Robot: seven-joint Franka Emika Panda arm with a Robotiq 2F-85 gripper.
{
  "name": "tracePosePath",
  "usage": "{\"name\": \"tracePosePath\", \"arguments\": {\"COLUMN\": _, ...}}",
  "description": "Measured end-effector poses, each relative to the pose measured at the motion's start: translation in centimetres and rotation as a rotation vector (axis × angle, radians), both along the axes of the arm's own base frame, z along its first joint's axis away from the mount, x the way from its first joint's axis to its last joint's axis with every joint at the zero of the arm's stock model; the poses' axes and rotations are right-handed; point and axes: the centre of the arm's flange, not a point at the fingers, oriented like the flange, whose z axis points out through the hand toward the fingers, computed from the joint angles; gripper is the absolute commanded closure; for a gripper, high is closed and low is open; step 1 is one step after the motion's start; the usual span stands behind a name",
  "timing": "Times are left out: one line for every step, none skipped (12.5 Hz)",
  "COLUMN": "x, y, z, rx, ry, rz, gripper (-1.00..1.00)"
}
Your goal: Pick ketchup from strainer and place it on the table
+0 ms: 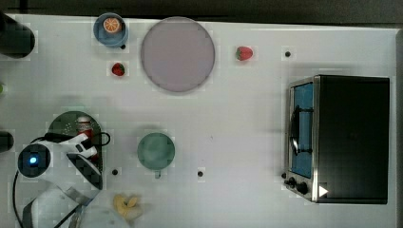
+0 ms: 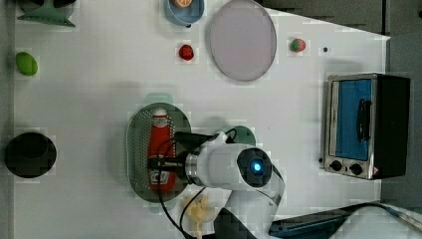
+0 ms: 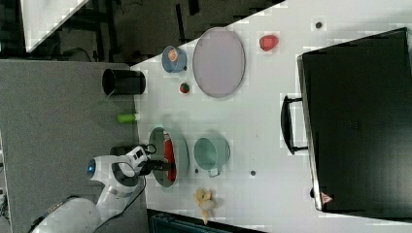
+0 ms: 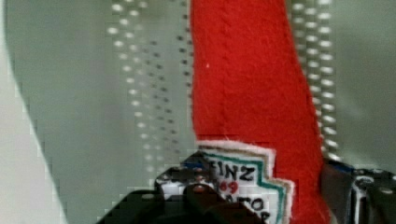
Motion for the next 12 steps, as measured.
{"name": "tracePosePath", "arguments": {"x": 0.2, "y": -0.2, "z": 1.7, "rx": -0.029, "ry": 0.007, "rz": -0.020, "gripper": -0.25}}
{"name": "tracePosePath", "arguments": {"x": 0.5, "y": -0.5, "z": 4.1, "rx": -0.053, "ry": 0.007, "rz": -0.047, "gripper": -0.25}}
{"name": "tracePosePath", "arguments": {"x": 0.7, "y": -0.9, "z": 7.1, "rx": -0.061, "ry": 0.005, "rz": -0.090, "gripper": -0.25}}
{"name": "tracePosePath", "arguments": {"x": 1.1, "y": -1.1, "z": 10.4, "rx": -0.062, "ry": -0.012, "rz": -0.123, "gripper": -0.25}}
{"name": "tracePosePath", "arguments": {"x": 1.6, "y": -1.3, "z": 13.6, "rx": -0.050, "ry": -0.043, "rz": -0.137, "gripper": -0.25}}
{"name": "tracePosePath", "arguments": {"x": 2.1, "y": -1.6, "z": 16.8, "rx": -0.049, "ry": -0.091, "rz": -0.118, "gripper": -0.25}}
{"name": "tracePosePath", "arguments": {"x": 2.8, "y": -1.9, "z": 19.4, "rx": -0.050, "ry": -0.130, "rz": -0.094, "gripper": -0.25}}
{"name": "tracePosePath", "arguments": {"x": 3.6, "y": -2.6, "z": 21.2, "rx": -0.051, "ry": -0.153, "rz": -0.075, "gripper": -0.25}}
{"name": "tracePosePath", "arguments": {"x": 4.6, "y": -3.6, "z": 22.5, "rx": -0.051, "ry": -0.168, "rz": -0.059, "gripper": -0.25}}
{"name": "tracePosePath", "arguments": {"x": 5.6, "y": -5.2, "z": 23.0, "rx": -0.064, "ry": -0.163, "rz": -0.042, "gripper": -0.25}}
{"name": "tracePosePath", "arguments": {"x": 7.1, "y": -7.4, "z": 23.1, "rx": -0.072, "ry": -0.159, "rz": -0.039, "gripper": -0.25}}
{"name": "tracePosePath", "arguments": {"x": 8.8, "y": -10.2, "z": 22.8, "rx": -0.076, "ry": -0.154, "rz": -0.061, "gripper": -0.25}}
